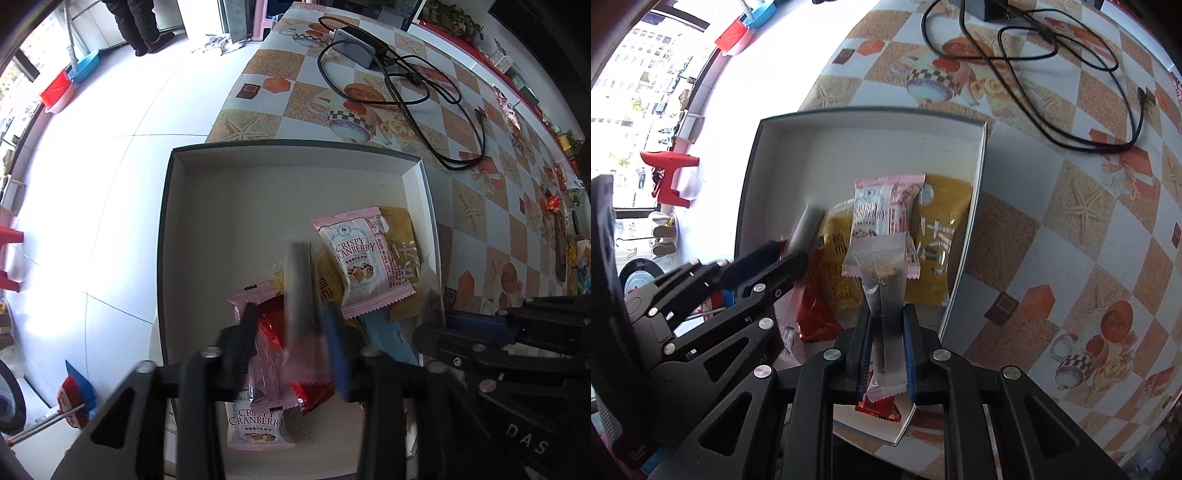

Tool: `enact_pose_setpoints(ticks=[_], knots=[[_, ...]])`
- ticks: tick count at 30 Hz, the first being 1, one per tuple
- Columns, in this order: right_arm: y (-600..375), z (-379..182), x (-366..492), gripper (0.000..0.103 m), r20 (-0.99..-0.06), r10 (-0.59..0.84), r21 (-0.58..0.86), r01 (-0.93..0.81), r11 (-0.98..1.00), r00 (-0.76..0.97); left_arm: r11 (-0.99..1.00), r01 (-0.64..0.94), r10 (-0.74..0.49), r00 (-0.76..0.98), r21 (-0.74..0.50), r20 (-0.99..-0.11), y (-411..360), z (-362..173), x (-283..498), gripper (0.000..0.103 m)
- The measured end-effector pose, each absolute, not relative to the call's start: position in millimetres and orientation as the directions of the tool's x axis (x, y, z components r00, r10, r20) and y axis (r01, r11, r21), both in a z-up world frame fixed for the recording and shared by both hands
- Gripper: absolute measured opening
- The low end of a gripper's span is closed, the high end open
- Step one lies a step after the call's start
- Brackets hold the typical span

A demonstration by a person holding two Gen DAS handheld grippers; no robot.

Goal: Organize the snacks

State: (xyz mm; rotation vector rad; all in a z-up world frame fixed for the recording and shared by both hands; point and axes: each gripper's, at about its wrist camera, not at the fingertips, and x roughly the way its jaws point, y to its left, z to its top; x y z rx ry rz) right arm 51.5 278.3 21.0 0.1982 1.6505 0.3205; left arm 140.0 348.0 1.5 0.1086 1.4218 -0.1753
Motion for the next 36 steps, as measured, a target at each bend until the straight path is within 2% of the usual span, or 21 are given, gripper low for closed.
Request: enact_pose_setpoints(ticks=[1,2,3,4,6,10,12,14,17,36], knots=[[278,21,50,0.020,-0.946,0.306,0.313,-0.059,0.948,-0.109,0.985,0.171,-0.026,0.154,0.000,-0.988,350,3,140,0.071],[276,20,50,0.023,-0.950,0.294,0.301,-0.056,0.952,-0.108,0.987,0.158,-0.022,0.157,0.003,-0.987,353,4,141,0.075],[275,19,49,0.031,-0.949,0.295,0.302,-0.051,0.952,-0.111,0.989,0.145,-0.022,0.153,0.000,-0.988,357,5,141,0.078],[273,19,48,0.037,-0.949,0.294,0.300,-0.045,0.953,-0.111,0.991,0.136,-0.016,0.141,0.003,-0.990,360,4,141,0.079],[269,21,48,0.063,-0.958,0.268,0.274,-0.044,0.961,-0.099,0.991,0.128,0.019,0.127,0.035,-0.992,363,3,141,0.081],[269,26,46,0.067,-0.964,0.252,0.257,-0.060,0.964,-0.087,0.986,0.134,0.081,0.132,0.099,-0.988,364,2,137,0.085],[272,30,46,0.083,-0.975,0.210,0.215,-0.079,0.973,-0.069,0.982,0.129,0.123,0.130,0.140,-0.984,365,3,136,0.085],[272,33,45,0.089,-0.980,0.190,0.194,-0.090,0.977,-0.050,0.986,0.113,0.112,0.123,0.126,-0.986,369,5,134,0.085],[270,38,45,0.103,-0.989,0.149,0.151,-0.088,0.985,-0.024,0.990,0.099,0.086,0.096,0.096,-0.992,375,6,132,0.085],[287,63,32,0.103,-0.994,0.101,0.094,-0.160,0.983,0.040,0.982,0.160,0.084,0.109,0.101,-0.990,374,20,105,0.085]])
